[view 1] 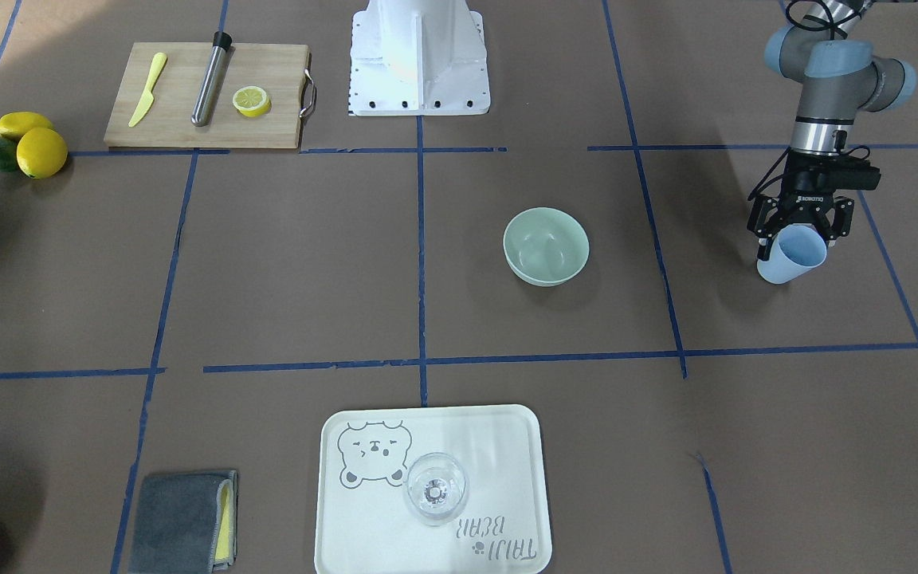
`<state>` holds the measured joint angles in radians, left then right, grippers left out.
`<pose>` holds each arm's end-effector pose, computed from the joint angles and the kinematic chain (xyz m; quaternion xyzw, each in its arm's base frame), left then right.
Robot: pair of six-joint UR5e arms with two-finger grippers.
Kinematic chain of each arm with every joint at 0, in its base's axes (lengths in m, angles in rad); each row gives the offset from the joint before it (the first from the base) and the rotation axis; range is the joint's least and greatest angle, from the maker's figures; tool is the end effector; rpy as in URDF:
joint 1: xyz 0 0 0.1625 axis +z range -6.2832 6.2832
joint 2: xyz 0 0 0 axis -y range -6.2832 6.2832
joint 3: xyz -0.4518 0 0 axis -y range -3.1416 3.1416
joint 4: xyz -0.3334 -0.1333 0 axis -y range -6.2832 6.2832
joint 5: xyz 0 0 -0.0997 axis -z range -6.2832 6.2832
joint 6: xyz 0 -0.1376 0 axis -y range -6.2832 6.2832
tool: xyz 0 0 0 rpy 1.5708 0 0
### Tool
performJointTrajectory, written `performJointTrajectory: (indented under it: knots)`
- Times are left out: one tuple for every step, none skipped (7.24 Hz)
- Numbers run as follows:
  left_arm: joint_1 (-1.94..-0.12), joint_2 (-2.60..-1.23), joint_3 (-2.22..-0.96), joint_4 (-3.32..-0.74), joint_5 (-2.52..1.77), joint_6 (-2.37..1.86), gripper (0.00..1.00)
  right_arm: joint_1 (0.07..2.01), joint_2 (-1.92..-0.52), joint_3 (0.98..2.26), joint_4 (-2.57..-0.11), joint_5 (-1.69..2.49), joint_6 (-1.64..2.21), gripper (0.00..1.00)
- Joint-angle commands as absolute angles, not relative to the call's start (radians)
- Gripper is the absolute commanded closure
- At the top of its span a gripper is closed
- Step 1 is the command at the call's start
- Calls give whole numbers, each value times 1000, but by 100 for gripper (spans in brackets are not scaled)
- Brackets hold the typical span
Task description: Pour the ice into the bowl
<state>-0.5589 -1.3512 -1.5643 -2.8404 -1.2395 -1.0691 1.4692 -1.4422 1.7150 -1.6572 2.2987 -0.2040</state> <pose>0.2355 -0.3573 0.6575 0.3720 0.3518 -0.1066 0.8524 -0.0088 -0.4977 0.6032 0.1050 -0.3495 -0.1744 0.9146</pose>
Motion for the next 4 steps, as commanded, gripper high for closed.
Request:
performJointTrajectory:
  knots:
    - [-561,-1376,-1542,-2842,-1239,-1069,4,1474,-1442,1715,-1657,2298,-204,0]
    - [-563,-1376,-1542,-2842,-1239,-1072,10,1476,-1442,1717,-1658,2298,-204,0]
    - [-564,-1376,-1543,-2853,-1239,-1075,26,1476,-1442,1717,-1657,2298,-204,0]
    - [-566,-1370,-1542,-2900,-1242,-1071,63,1477,-1442,1717,-1658,2299,-204,0]
